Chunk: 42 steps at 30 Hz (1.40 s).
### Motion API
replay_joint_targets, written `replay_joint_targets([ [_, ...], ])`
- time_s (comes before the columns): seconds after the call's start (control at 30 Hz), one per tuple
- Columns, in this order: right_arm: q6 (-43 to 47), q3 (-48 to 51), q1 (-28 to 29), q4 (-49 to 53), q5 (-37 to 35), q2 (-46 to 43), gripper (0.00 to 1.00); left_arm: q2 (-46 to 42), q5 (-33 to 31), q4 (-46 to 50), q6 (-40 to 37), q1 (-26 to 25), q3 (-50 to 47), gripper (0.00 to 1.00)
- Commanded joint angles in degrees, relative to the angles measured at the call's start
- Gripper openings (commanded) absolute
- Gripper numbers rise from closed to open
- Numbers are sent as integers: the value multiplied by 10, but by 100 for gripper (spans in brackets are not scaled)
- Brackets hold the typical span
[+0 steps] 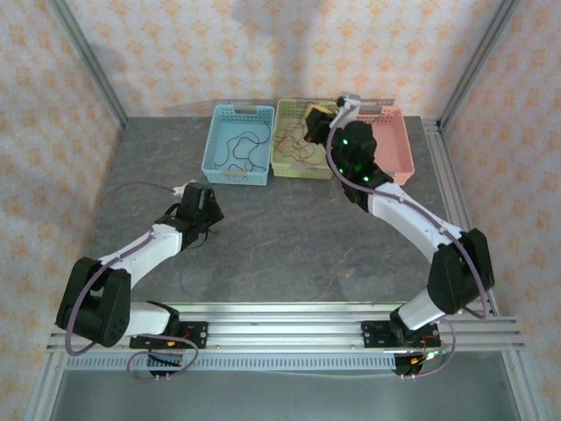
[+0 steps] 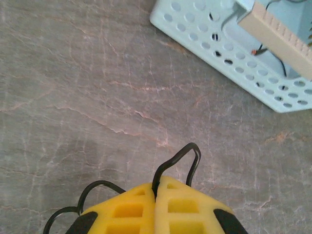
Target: Untangle the cables
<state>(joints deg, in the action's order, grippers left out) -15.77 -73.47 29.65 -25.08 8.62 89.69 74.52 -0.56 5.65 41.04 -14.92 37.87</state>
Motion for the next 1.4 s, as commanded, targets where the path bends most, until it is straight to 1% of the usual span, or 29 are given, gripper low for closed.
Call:
replay_joint_targets([
  [0.0,2,-84,13,52,52,65,0,-26,-50,-27,20,0,-12,0],
  [0.07,-10,-143,15,62,58,115,0,-22,-50,-26,21,0,-11,0],
  [0.1,-17,-166,18,58,47,142,0,-20,-48,-25,20,0,-9,0],
  [0.13,-20,-181,20,46,35,163,0,-18,-46,-25,20,0,-8,0],
  [0.2,-25,-232,23,26,36,224,0,-19,-47,-25,20,0,-9,0],
  [0.3,-56,-334,23,52,39,312,0,-23,-51,-26,22,0,-12,0],
  [0.43,-97,-451,23,48,46,417,0,-24,-56,-23,24,1,-14,0],
  [0.53,-114,-550,23,83,54,492,0,-24,-55,-23,24,0,-13,0],
  [0.63,-117,-598,23,105,41,540,0,-30,-54,-28,23,0,-17,0],
  [0.77,-127,-621,23,136,46,579,0,-33,-52,-32,23,0,-20,0],
  [0.83,-126,-607,23,145,46,581,11,-32,-50,-33,22,1,-20,0],
  [0.87,-125,-592,23,145,48,577,21,-32,-48,-35,21,0,-21,0],
  [0.93,-115,-569,23,145,57,564,34,-34,-37,-45,17,1,-24,0],
  [0.97,-108,-557,23,148,65,552,39,-36,-29,-52,15,1,-26,0],
  [1.03,-86,-522,23,154,82,517,41,-41,-13,-67,10,0,-32,0],
  [1.13,-43,-421,23,142,103,429,46,-53,13,-97,2,0,-45,0],
  [1.37,31,-64,25,4,84,168,54,-77,64,-147,-13,-3,-69,0],
])
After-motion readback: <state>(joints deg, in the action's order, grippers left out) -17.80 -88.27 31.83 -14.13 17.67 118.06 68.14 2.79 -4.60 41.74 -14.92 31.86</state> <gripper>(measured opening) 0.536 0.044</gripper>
